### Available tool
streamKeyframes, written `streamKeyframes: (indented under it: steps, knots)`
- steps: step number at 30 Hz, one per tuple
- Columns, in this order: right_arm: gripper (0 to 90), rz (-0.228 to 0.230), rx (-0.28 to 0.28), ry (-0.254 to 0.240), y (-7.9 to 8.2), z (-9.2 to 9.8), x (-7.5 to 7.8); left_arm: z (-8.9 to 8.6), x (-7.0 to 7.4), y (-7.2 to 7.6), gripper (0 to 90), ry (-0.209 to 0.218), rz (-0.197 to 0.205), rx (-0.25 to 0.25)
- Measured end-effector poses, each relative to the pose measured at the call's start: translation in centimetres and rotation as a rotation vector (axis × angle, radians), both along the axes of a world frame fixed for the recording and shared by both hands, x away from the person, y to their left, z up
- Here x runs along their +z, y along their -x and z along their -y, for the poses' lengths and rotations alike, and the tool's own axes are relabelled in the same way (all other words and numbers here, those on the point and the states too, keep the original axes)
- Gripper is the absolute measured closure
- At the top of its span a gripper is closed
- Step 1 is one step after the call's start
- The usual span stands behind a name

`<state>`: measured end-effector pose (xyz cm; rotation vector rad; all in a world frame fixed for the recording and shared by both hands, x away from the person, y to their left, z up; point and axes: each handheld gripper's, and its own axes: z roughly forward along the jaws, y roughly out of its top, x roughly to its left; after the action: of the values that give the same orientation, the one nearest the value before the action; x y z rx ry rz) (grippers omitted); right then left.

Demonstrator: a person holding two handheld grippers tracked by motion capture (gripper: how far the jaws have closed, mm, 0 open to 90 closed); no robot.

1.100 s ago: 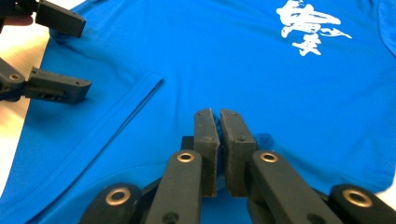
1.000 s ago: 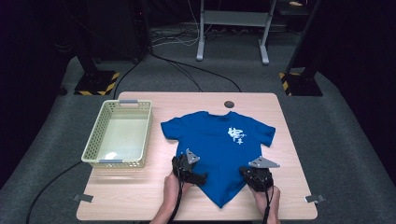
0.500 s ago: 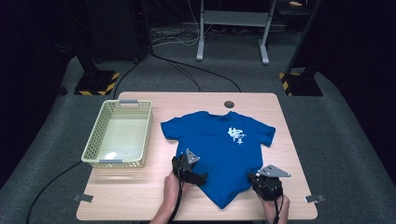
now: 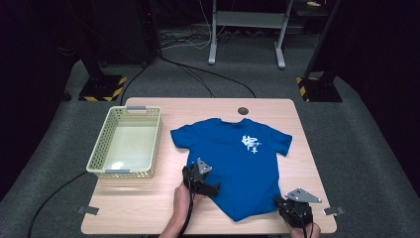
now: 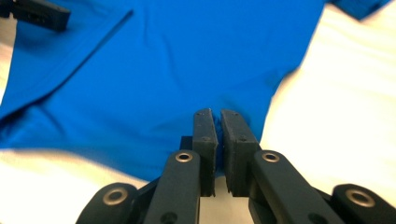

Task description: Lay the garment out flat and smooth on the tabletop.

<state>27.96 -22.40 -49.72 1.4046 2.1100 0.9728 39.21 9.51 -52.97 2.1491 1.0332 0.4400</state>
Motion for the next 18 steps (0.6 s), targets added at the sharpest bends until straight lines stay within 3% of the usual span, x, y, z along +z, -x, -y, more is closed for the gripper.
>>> streamKeyframes:
  steps: [4,10,18]
  knots:
    - [80.0,-0.027,-0.014,0.005,1.3,0.7,-0.1,0.0,0.0,0.0,0.2,0.000,0.000,0.000]
    - [68.1,-0.029,-0.037,0.009,2.5,1.8,0.5,0.0,0.0,0.0,0.2,0.000,0.000,0.000]
    - [38.6,-0.001,-0.085,-0.022,0.3,2.6,0.7,0.0,0.0,0.0,0.3,0.000,0.000,0.000]
